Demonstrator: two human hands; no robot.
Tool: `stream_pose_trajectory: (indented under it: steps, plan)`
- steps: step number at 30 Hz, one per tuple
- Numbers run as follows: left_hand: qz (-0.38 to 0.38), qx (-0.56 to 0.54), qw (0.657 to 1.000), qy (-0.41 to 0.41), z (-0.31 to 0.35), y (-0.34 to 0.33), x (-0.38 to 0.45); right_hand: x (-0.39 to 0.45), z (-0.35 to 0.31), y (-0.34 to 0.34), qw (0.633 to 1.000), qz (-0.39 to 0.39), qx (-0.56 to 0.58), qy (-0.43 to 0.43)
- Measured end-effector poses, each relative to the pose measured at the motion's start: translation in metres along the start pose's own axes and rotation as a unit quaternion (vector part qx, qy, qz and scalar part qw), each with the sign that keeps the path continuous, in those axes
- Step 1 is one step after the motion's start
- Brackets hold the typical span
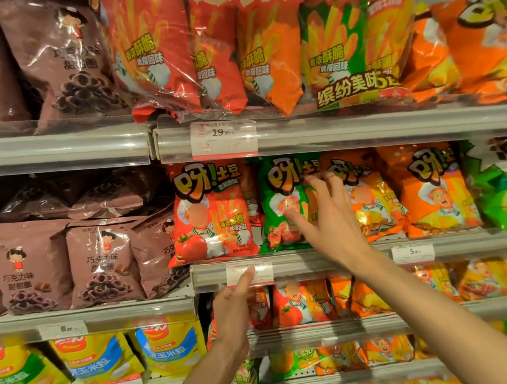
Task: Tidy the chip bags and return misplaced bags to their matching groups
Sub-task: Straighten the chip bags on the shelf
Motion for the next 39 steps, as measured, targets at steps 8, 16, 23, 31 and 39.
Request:
stream_pose_trajectory:
  steps: [8, 16, 23, 31, 39]
  plan:
    - [0.001, 0.023, 1.0, 0.001, -0.007, 0.003, 0.009, -0.01, 0.013, -0.015, 1.0, -0.024, -0.015, -0.007]
    - [-0.016, 0.038, 0.999, 0.006, -0.01, 0.005, 0.014, -0.009, 0.004, -0.024, 0.998, 0.001, -0.057, 0.031]
    - [-0.034, 0.042, 0.999, -0.002, -0.011, 0.007, 0.017, 0.01, 0.027, -0.018, 0.946, -0.048, 0.267, -0.175]
    - [-0.038, 0.043, 0.998, 0.001, -0.013, 0.009, 0.019, 0.02, 0.032, -0.039, 0.913, -0.051, 0.334, -0.228]
    - [-0.027, 0.055, 0.998, -0.001, -0.008, 0.005, 0.011, 0.014, 0.021, -0.041, 0.933, -0.052, 0.298, -0.197]
Point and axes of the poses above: each hand's wrist, its own x-axis towards the middle knuckle, its own y-axis out of the back of the hand, z = x × y, the point moved 4 cm from there along x, towards the middle knuckle, and after that the axes turned 3 degrees about x, right-handed, at the moved point
